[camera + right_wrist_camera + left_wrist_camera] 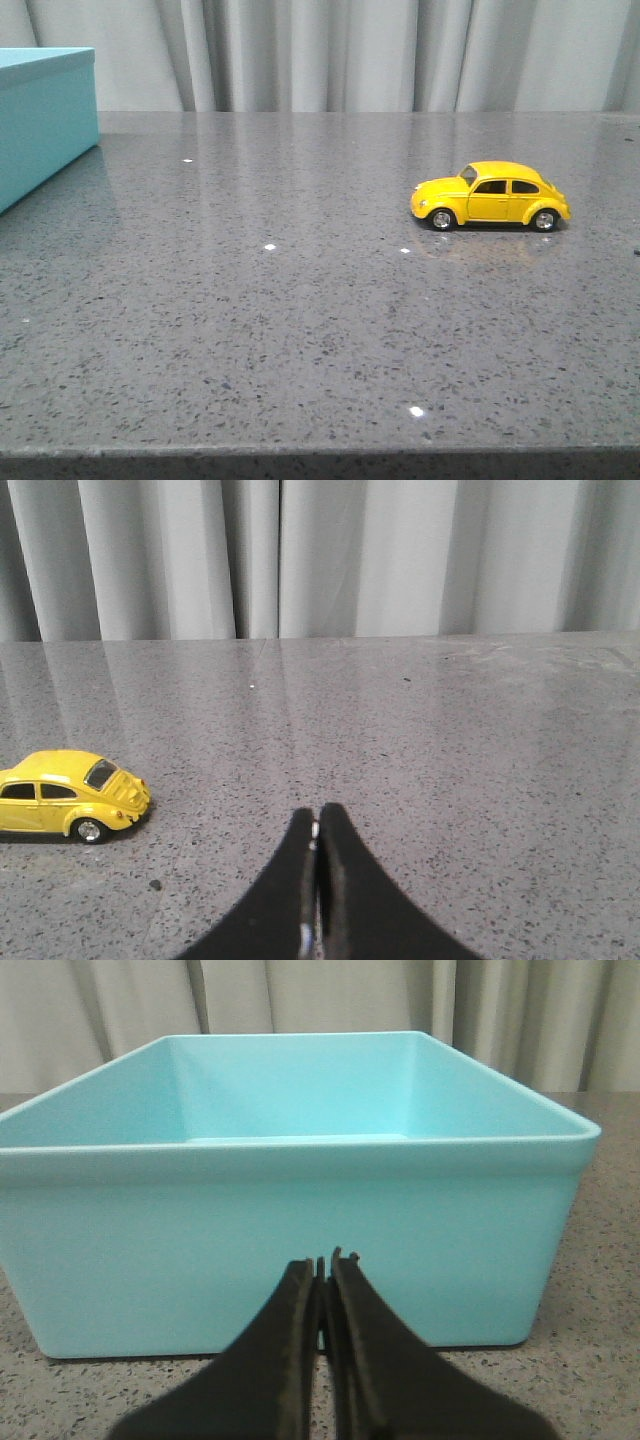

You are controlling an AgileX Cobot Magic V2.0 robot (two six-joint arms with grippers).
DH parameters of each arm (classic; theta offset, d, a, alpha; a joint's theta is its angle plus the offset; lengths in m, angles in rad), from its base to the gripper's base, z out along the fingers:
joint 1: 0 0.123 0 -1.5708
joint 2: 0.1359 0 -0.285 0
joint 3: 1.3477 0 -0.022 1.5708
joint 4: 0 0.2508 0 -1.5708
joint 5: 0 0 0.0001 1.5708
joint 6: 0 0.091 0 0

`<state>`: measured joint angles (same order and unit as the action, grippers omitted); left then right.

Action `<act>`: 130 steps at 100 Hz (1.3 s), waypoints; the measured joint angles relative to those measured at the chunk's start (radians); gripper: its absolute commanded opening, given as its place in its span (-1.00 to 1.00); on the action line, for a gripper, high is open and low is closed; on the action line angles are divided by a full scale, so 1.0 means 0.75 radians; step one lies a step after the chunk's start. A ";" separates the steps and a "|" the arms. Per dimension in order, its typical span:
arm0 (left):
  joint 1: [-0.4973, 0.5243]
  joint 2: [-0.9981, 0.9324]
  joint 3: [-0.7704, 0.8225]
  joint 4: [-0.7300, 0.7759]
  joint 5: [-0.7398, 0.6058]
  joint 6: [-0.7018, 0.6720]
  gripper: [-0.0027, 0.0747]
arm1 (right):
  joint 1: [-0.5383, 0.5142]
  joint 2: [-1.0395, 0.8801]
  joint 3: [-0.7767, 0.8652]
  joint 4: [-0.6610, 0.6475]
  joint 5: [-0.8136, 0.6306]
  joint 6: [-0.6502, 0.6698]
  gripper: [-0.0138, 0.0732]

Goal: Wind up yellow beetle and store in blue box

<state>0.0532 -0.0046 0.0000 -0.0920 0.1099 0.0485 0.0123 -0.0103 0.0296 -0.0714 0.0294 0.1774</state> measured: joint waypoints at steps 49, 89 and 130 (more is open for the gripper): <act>0.000 0.000 0.000 0.000 0.000 0.000 -0.98 | 0.000 0.000 0.000 0.000 0.000 0.000 -0.95; 0.000 0.000 0.000 0.000 0.000 0.000 -0.98 | 0.000 0.000 0.000 0.000 0.000 0.000 -0.95; 0.003 0.000 0.000 -0.002 -0.080 0.000 -0.98 | 0.000 0.000 0.000 0.000 0.000 0.000 -0.95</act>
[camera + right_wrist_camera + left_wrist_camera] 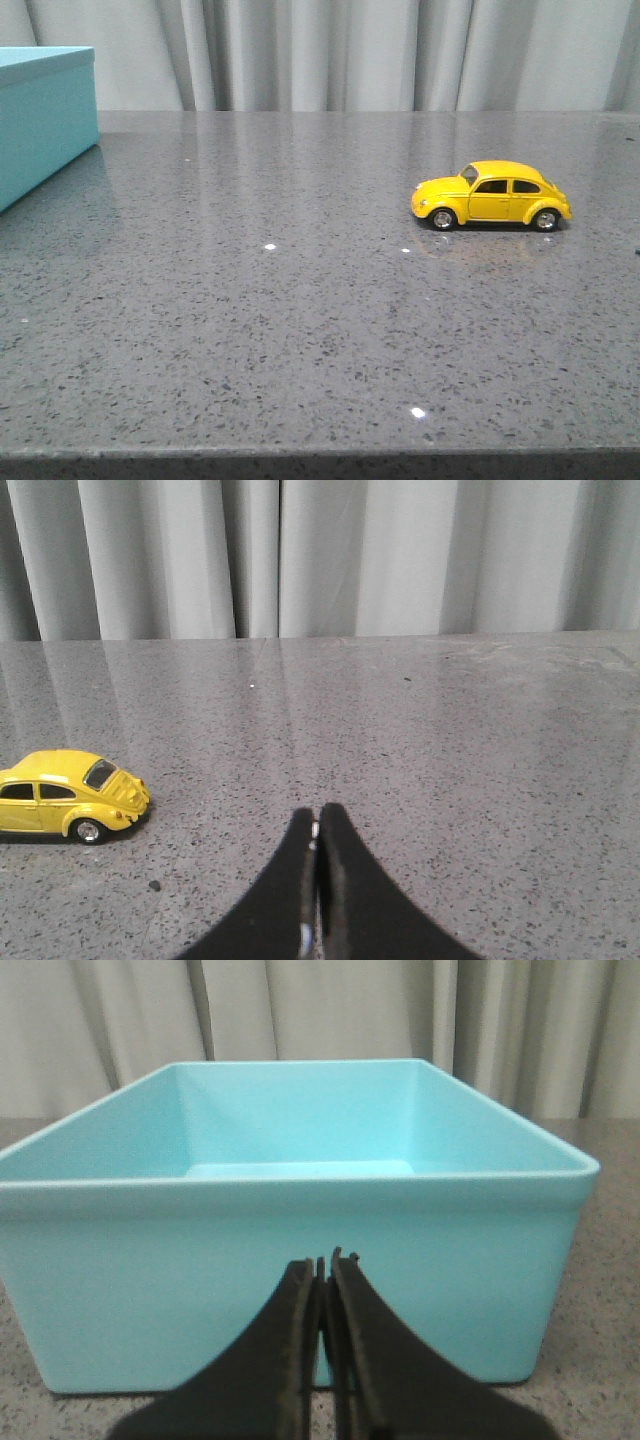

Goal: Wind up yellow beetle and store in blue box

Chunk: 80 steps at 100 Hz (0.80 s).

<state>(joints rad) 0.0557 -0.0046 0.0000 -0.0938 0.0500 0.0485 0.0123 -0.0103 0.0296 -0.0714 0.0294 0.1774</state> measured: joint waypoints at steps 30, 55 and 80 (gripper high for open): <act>0.000 0.000 -0.012 -0.002 -0.188 0.000 -0.98 | 0.000 0.016 -0.103 0.000 0.091 0.000 -0.93; 0.000 0.062 -0.210 -0.002 0.109 0.000 -0.98 | 0.000 0.216 -0.333 0.000 0.294 0.000 -0.93; 0.000 0.268 -0.417 -0.002 0.267 0.000 -0.75 | 0.000 0.442 -0.542 0.001 0.463 0.000 -0.65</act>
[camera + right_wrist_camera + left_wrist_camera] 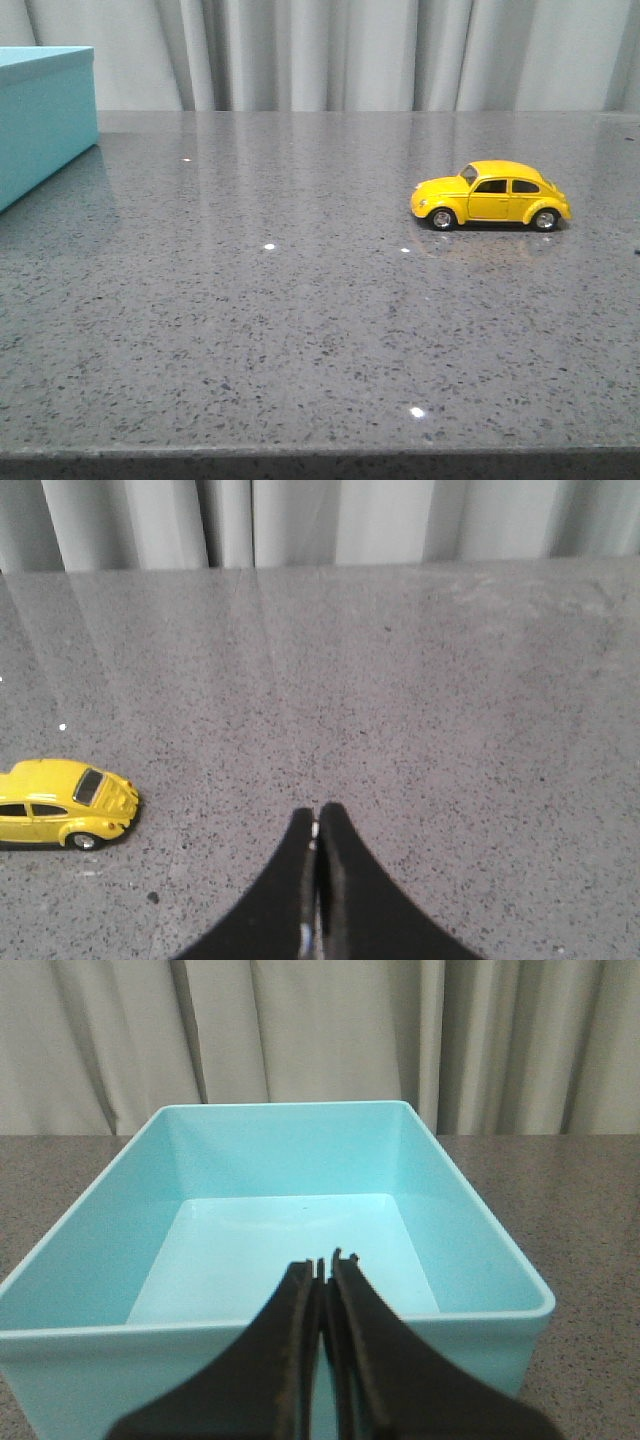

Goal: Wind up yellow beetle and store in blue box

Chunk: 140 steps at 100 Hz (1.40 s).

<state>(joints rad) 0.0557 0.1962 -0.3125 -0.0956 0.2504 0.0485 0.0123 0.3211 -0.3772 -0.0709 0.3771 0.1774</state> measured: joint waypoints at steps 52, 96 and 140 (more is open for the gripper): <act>0.000 0.383 -0.226 0.000 0.022 0.000 0.13 | 0.000 0.243 -0.174 0.002 0.016 0.000 0.23; 0.000 0.393 -0.231 0.005 -0.055 0.000 0.13 | 0.006 0.485 -0.445 0.106 0.259 0.000 0.23; 0.000 0.393 -0.236 0.013 0.011 0.000 0.13 | 0.278 1.030 -0.931 0.196 0.596 0.048 0.41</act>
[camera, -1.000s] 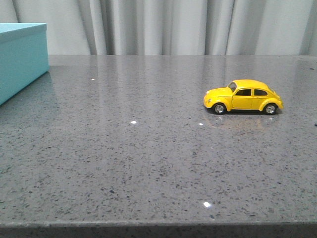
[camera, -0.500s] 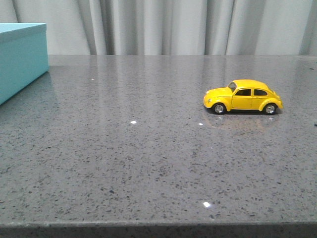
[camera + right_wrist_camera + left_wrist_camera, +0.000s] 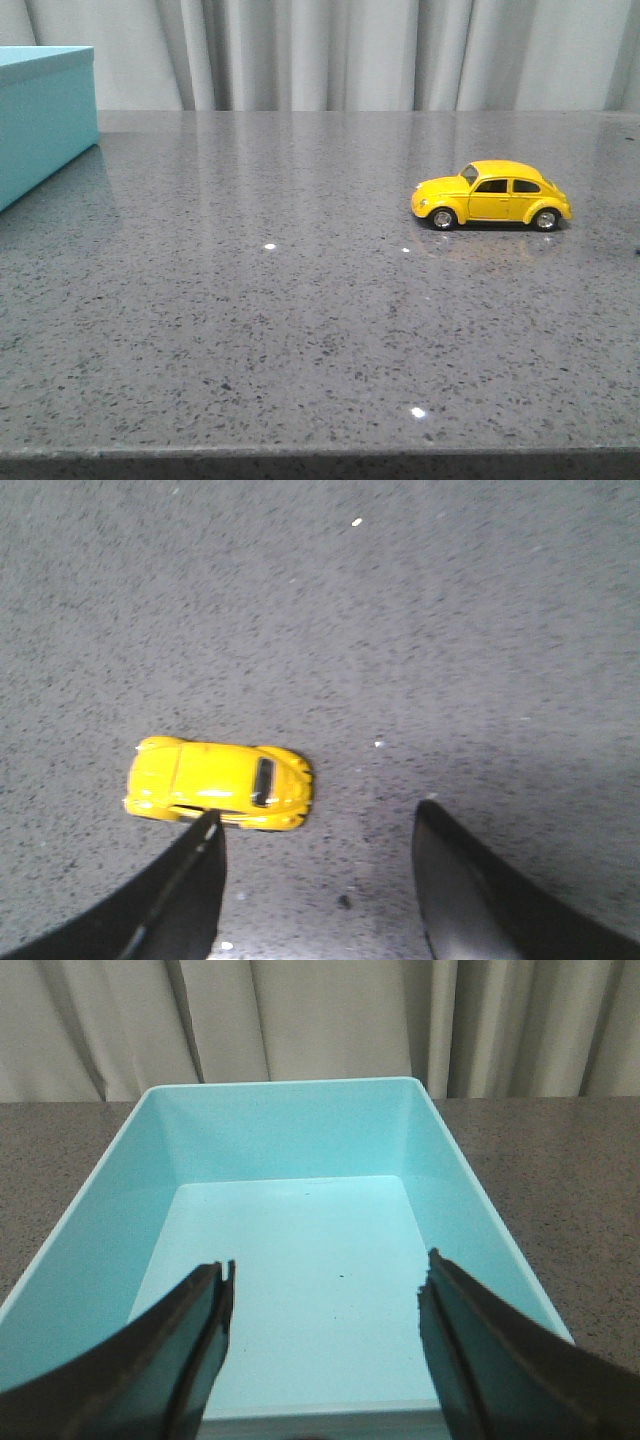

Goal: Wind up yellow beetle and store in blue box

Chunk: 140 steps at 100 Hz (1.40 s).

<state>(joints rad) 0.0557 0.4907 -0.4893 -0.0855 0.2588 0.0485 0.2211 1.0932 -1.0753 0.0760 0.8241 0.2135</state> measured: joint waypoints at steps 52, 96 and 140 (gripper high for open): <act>-0.064 0.000 0.000 0.002 0.002 0.000 0.13 | 0.235 0.556 -0.384 -0.023 0.236 0.247 0.42; -0.101 0.000 0.000 0.002 0.002 0.002 0.13 | 0.306 0.726 -0.466 -0.143 0.339 0.484 0.42; -0.131 0.000 0.000 0.002 0.002 0.002 0.13 | 0.306 0.804 -0.466 -0.150 0.351 0.515 0.42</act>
<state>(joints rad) -0.0428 0.4907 -0.4893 -0.0840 0.2605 0.0503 0.4507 1.6965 -1.4248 -0.0363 1.0875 0.5997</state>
